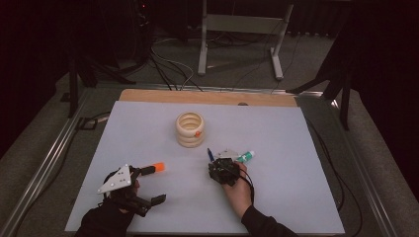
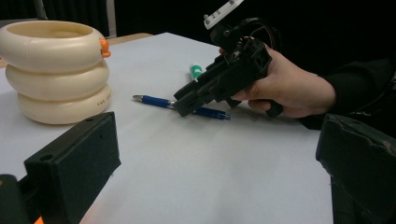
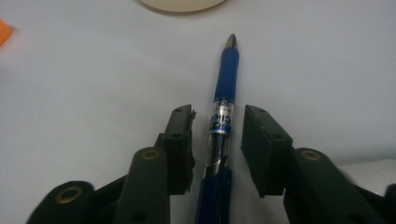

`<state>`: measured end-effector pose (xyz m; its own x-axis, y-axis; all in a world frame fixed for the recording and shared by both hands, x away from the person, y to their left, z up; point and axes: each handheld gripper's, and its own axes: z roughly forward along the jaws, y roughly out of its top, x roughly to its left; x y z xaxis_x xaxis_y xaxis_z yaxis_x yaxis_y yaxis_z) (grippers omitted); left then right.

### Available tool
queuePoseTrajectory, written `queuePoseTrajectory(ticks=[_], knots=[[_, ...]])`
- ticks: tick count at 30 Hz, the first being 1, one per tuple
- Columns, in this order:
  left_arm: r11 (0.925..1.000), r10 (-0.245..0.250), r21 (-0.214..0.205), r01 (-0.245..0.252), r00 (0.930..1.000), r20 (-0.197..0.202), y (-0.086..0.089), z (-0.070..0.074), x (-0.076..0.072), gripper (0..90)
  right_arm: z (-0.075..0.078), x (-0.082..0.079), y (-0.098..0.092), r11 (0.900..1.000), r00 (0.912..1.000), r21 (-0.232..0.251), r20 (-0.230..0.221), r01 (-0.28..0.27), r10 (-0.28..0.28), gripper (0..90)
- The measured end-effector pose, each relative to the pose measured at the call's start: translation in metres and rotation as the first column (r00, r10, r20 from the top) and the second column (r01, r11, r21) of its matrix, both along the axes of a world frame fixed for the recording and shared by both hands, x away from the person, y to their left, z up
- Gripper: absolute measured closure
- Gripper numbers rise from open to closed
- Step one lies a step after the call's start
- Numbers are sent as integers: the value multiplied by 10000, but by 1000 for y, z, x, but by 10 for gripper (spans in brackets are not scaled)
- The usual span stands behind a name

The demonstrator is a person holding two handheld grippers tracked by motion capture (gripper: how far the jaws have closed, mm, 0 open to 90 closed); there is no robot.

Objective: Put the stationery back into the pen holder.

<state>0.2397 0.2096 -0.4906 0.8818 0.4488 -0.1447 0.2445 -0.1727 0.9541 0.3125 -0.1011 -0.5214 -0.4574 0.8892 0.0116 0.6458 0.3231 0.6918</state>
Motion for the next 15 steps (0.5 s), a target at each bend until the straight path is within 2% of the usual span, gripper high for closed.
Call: queuePoseTrajectory(ticks=[6,9,11,15], knots=[[10000,-12,38,12,10000,50,-1,0,0,1,0,3,1,9998,10000,-175,-35,-31,31,757],[10000,-9,60,8,10000,64,-1,0,0,1,0,4,0,9999,9999,-157,-118,-25,23,784],[10000,-2,76,2,10000,27,-1,0,0,1,1,4,2,9995,9999,-320,-86,-85,83,792],[10000,13,93,-13,10000,-41,-2,0,0,1,1,5,0,10000,9998,-95,-199,-22,20,795]])
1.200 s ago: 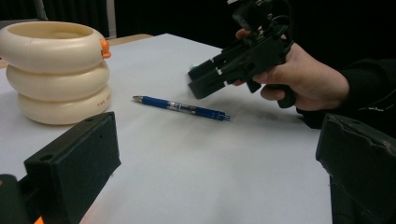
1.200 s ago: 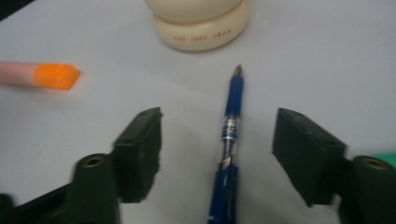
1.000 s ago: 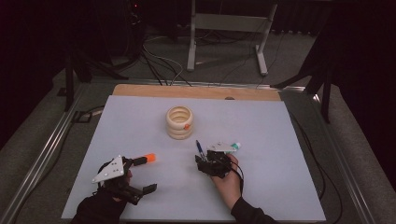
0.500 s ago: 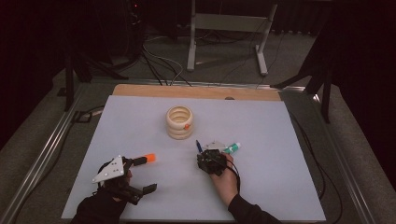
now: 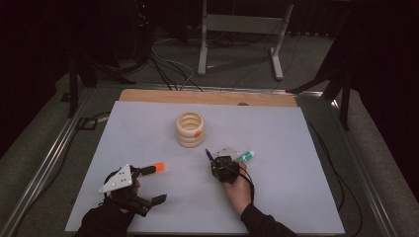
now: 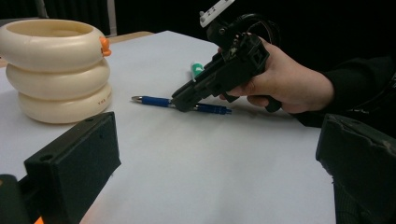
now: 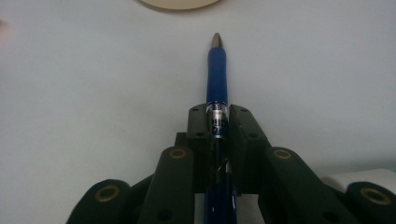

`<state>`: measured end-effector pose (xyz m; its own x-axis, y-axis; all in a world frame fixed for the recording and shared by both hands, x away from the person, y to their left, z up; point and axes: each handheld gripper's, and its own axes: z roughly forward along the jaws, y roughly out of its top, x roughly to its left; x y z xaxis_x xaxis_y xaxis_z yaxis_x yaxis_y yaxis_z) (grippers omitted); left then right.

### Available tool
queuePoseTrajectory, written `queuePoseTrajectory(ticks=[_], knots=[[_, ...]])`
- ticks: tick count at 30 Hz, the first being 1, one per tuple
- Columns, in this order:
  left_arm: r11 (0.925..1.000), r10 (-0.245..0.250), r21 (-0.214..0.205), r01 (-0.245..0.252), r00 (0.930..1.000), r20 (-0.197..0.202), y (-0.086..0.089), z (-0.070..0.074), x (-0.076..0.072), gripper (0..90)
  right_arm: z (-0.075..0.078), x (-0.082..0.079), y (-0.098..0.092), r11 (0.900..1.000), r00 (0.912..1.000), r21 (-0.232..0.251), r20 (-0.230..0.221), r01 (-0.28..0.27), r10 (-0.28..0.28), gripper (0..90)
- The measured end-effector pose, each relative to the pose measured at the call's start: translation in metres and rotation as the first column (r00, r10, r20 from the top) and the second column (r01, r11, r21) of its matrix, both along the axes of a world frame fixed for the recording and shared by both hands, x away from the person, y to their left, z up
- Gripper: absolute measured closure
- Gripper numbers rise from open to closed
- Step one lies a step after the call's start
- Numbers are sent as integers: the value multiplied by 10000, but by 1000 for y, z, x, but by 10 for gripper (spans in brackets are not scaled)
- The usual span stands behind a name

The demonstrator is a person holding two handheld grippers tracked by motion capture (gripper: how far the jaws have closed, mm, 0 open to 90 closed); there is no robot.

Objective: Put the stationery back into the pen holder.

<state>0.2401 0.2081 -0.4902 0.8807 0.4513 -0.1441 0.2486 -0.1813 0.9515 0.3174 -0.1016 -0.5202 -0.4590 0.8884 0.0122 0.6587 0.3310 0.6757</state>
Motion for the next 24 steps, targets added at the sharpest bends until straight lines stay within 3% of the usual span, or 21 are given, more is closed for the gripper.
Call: queuePoseTrajectory(ticks=[7,15,20,24], knots=[[9999,150,-69,-150,9999,-15,1,1,1,1,9,-7,-1,9993,9993,320,352,-172,161,796],[9996,-190,-189,187,9996,-189,-8,3,0,1,19,-13,-11,9939,9979,1032,552,-381,325,795],[9984,72,-564,-99,9988,-479,-15,6,5,1,26,-18,-16,9852,9952,1572,804,-685,563,794],[9937,829,-701,-875,9944,-659,-19,9,10,1,31,-20,-18,9793,9914,1796,1077,-934,748,795]])
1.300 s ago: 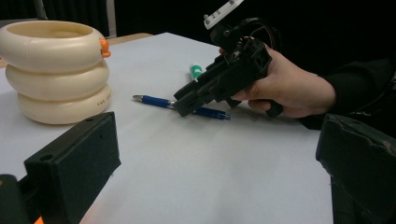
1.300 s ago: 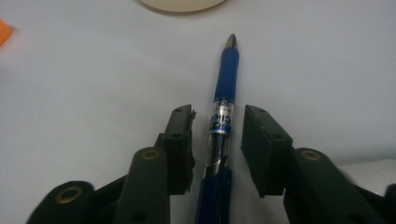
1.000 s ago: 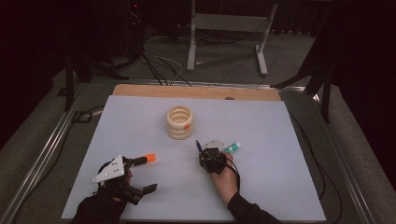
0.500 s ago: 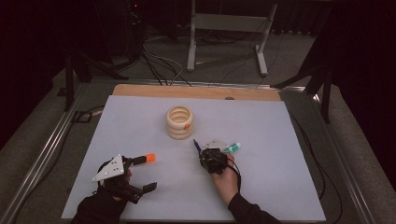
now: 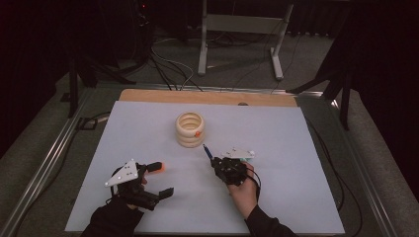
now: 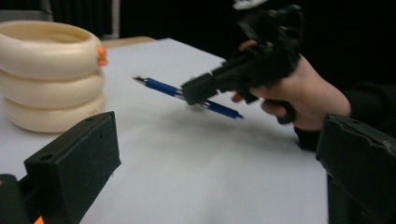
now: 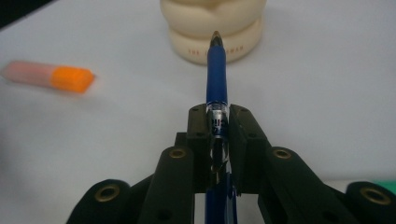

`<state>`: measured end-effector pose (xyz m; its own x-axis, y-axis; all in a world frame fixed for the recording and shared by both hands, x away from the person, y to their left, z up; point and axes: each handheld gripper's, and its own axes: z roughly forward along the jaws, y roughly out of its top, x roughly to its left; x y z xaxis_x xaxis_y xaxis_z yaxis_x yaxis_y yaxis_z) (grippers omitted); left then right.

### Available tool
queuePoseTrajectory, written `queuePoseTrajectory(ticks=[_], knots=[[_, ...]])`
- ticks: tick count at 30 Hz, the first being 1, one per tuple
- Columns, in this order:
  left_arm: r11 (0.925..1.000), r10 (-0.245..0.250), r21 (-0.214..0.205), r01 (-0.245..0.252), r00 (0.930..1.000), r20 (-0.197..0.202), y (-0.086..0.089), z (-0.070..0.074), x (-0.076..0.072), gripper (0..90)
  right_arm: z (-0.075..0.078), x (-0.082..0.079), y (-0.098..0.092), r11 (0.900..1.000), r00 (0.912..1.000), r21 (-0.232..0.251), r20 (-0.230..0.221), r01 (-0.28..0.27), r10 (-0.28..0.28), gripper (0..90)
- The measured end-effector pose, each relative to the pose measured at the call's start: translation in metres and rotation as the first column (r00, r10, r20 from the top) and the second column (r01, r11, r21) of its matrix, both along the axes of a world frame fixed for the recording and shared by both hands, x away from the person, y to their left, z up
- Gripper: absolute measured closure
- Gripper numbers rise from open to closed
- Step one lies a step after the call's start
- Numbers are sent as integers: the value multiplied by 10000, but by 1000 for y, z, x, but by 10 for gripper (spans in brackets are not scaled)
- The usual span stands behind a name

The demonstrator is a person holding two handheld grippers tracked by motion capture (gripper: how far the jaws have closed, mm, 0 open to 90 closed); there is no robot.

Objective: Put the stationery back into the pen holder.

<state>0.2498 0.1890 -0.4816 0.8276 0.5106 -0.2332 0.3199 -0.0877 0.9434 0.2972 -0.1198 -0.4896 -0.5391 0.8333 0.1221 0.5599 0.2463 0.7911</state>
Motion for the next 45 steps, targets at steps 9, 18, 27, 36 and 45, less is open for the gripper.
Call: queuePoseTrajectory(ticks=[9,18,27,36,45], knots=[[9966,811,146,-812,9967,81,-12,9,7,1,5,-1,-5,9942,9993,1025,196,-327,309,795],[9943,1023,-264,-1028,9946,-193,-21,15,13,1,7,1,-10,9837,9988,1729,2,-492,499,795],[9867,1171,-1060,-1230,9913,-599,-25,22,20,1,18,-7,-11,9577,9900,2615,1037,-1204,962,794],[9688,854,-2229,-1084,9902,-1103,-34,25,32,3,26,-14,-7,9433,9797,2856,1529,-1690,1293,794],[9761,579,-1997,-861,9881,-1427,-55,24,40,9,31,-21,-2,9325,9710,2961,1794,-2066,1581,794]])
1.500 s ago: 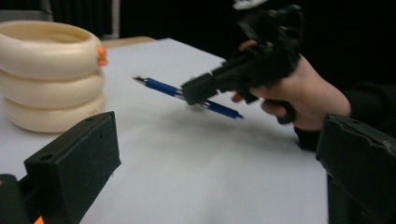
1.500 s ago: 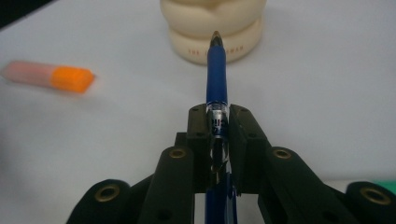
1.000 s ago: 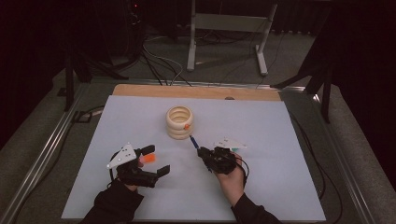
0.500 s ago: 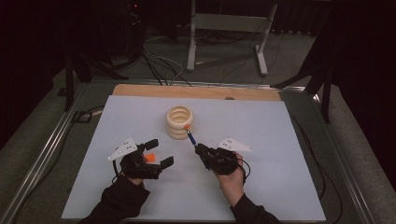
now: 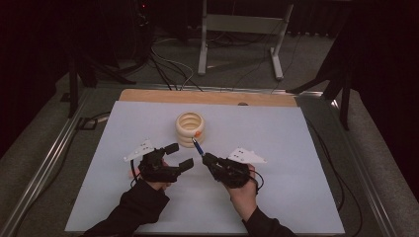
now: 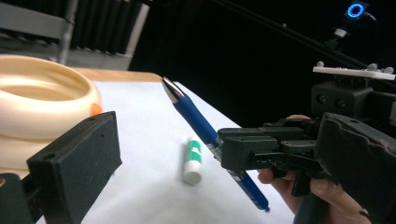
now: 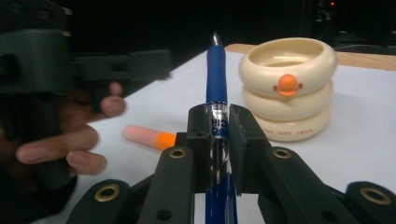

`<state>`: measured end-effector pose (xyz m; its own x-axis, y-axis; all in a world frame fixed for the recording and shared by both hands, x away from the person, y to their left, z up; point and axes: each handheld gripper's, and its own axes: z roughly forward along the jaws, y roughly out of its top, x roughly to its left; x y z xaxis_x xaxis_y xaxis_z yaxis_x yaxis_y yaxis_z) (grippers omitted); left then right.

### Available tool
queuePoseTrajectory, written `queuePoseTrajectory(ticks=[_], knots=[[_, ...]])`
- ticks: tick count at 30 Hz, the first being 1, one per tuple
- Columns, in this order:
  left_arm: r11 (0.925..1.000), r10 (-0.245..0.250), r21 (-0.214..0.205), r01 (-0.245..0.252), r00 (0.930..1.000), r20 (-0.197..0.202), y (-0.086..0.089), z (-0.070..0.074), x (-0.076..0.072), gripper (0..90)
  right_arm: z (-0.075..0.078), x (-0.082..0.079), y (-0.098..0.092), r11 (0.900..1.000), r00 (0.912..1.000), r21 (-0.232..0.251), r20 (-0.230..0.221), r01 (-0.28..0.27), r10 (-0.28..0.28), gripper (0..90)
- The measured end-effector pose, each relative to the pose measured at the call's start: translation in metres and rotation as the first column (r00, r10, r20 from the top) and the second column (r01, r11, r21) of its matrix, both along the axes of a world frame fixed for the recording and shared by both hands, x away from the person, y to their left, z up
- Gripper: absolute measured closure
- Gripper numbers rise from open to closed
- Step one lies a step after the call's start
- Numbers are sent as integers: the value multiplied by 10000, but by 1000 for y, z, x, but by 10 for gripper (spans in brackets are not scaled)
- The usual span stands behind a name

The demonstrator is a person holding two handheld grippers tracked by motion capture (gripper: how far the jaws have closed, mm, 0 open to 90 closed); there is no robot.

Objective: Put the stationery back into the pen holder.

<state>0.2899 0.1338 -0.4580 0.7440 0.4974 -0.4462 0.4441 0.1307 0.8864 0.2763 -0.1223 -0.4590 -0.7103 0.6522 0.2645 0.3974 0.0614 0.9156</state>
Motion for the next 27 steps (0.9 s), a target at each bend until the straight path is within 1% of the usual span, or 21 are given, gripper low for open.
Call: queuePoseTrajectory(ticks=[1,3,4,5,7,9,10,11,13,14,16,17,19,20,23,27], knots=[[10000,-55,-38,54,10000,-79,-2,0,1,9,0,-1,0,10000,10000,27,85,-21,21,794],[9999,-48,156,49,10000,-62,-6,1,2,19,0,-2,1,9998,9998,87,109,-166,165,794],[9999,19,170,-19,10000,-14,-8,1,2,43,0,-3,2,9998,9997,110,208,-147,145,794],[9999,38,139,-37,10000,-53,-9,2,3,44,0,-3,2,9996,9995,115,206,-257,255,794],[9999,100,115,-99,9999,-75,-11,2,4,63,1,-4,2,9997,9992,120,318,-231,227,794],[9999,148,-24,-148,9997,-171,-12,2,6,82,1,-4,2,9994,9990,136,323,-306,301,794],[9997,218,-50,-219,9995,-207,-12,2,7,113,1,-4,2,9994,9989,173,365,-294,287,794],[9995,245,-169,-249,9994,-264,-13,1,7,147,1,-4,2,9991,9988,194,330,-370,363,794],[9991,118,-407,-139,9985,-529,-14,0,10,167,1,-4,2,9991,9986,230,401,-348,338,794],[9986,97,-519,-127,9982,-588,-14,-1,11,193,2,-4,2,9986,9984,277,374,-439,429,794],[9968,-60,-803,2,9974,-724,-15,-3,13,264,2,-5,2,9987,9979,251,488,-440,427,794],[9961,-59,-883,-6,9972,-741,-15,-4,13,307,2,-5,3,9983,9977,261,452,-515,503,794],[9948,-76,-1019,-1,9971,-757,-15,-5,14,379,2,-5,3,9985,9976,236,511,-485,472,794],[9940,-34,-1095,-50,9970,-769,-15,-5,14,427,2,-5,3,9983,9976,243,462,-535,523,794],[9910,-7,-1331,-114,9959,-907,-13,-7,16,513,2,-5,3,9981,9973,240,487,-565,553,794],[9864,170,-1606,-338,9943,-1052,-10,-9,17,622,2,-5,3,9982,9969,178,547,-573,562,794]])
